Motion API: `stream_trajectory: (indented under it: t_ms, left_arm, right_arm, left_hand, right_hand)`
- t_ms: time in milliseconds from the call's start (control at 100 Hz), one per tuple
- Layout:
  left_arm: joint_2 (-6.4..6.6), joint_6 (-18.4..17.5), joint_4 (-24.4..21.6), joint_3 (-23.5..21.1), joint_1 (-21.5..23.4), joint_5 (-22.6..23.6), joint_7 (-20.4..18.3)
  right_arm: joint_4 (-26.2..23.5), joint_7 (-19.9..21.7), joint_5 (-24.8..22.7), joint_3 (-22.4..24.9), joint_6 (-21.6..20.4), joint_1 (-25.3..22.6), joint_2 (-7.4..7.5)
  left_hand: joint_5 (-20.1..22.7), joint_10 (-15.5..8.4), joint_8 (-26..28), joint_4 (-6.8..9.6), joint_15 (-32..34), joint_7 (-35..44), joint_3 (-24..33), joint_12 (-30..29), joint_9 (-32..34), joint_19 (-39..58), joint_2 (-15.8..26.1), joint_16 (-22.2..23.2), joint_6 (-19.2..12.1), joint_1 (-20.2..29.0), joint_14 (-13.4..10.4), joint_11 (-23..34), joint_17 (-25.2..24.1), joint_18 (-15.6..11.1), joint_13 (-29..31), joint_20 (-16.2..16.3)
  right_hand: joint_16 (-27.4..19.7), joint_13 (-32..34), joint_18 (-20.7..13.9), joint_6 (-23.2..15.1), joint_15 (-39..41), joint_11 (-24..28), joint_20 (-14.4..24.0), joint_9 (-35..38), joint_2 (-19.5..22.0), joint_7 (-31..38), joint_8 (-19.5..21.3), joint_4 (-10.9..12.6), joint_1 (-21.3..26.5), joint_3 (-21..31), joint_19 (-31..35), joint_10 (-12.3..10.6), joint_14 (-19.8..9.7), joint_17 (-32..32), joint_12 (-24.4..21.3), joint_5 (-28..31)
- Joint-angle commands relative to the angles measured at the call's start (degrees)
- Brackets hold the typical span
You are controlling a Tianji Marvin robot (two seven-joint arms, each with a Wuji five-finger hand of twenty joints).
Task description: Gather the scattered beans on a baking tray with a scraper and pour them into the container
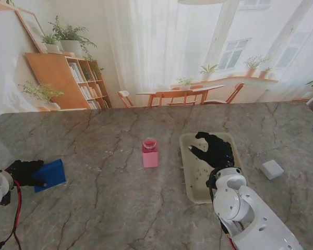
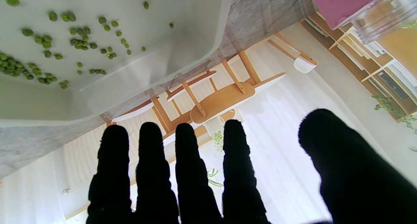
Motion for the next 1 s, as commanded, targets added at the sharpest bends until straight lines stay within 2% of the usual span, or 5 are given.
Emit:
stream_trajectory:
  t_ms: [0, 320, 530, 800, 990]
  left_arm:
    - [-0.64, 0.30, 2.37, 1.49, 0.86, -0.10, -0.97]
    - [-0.53, 1.49, 5.37, 4.59, -0.51, 0.17, 1.06]
    - [-0.66, 2.98, 6.14, 5.69, -0.88, 1.47, 3.91]
    - [-1.15, 4.81, 5.09, 5.53, -0.55, 2.33, 7.37]
    - [-1.88, 5.46, 2.38, 3.78, 0.55, 1.41, 9.82]
  right_arm:
    - [0.22, 0.74, 0.24, -0.02, -0.23, -0.02, 0.01]
    - [0.20, 0.74, 0.45, 0.15, -0.21, -0.12, -0.01]
    - [0.15, 0.78, 0.48, 0.17, -0.16, -0.16, -0.01]
    - [-0.13, 0.81, 0.52, 0.47, 0.02, -0.47, -0.01]
    - [-0.24, 0.73, 0.56, 0.61, 0.06, -0.63, -0.03]
  left_hand:
    - [2.84, -5.27, 2.65, -3.13, 4.61, 2.32, 3.09, 7.23, 7.03, 4.48, -2.89, 4.88, 0.95, 7.59, -0.85, 8.99, 1.69, 0.70, 4.19, 4.75]
    - [12.44, -18.89, 33.18, -3.76, 24.38, 26.39, 3.49, 42.65, 19.36, 16.81, -7.22, 26.94, -11.69, 15.86, -7.25, 36.80, 12.76, -0.47, 17.05, 15.19]
    - [11.41, -26.79, 44.86, -3.99, 35.08, 55.23, 3.90, 44.94, 24.21, 21.19, -8.75, 32.84, -16.76, 21.63, -11.17, 56.32, 17.02, -1.00, 21.40, 17.34]
    - [11.03, -27.41, 59.07, -4.25, 38.15, 65.74, 2.47, 45.05, 21.41, 22.30, -1.95, 32.25, -17.96, 24.21, -9.46, 64.04, 13.96, 0.60, 17.86, 19.43]
    - [6.18, -23.48, 60.57, -5.45, 28.06, 68.16, 3.35, 43.19, 16.31, 21.05, -0.66, 25.40, -14.80, 24.65, -5.39, 54.26, 16.39, -1.62, 12.80, 18.31]
  right_hand:
    - [0.66, 0.16, 0.85, -1.11, -0.84, -1.52, 1.48, 0.58, 1.26, -0.07, -1.08, 2.02, -0.32, -1.46, -0.77, -1.14, -0.91, 0.22, 0.15, 0.55]
    - [0.70, 0.36, 0.82, -1.24, -0.93, -1.63, 1.53, 0.88, 1.58, 0.21, -1.08, 2.06, -0.23, -1.83, -0.82, -1.20, -0.99, 0.28, 0.16, 1.26]
    - [0.73, 0.44, 0.89, -1.31, -1.01, -1.77, 1.55, 1.08, 1.66, 0.55, -1.06, 2.09, -0.14, -1.98, -0.91, -1.11, -0.97, 0.24, 0.13, 2.06]
    - [0.77, 0.43, 0.87, -1.40, -1.11, -1.97, 1.65, 1.13, 1.77, 0.88, -1.08, 2.10, -0.21, -2.15, -0.97, -1.18, -1.04, 0.31, 0.11, 2.69]
    - [0.79, 0.38, 0.83, -1.43, -1.16, -2.05, 1.70, 1.12, 1.81, 1.02, -1.11, 2.12, -0.18, -2.22, -1.07, -1.17, -1.09, 0.29, 0.13, 2.94]
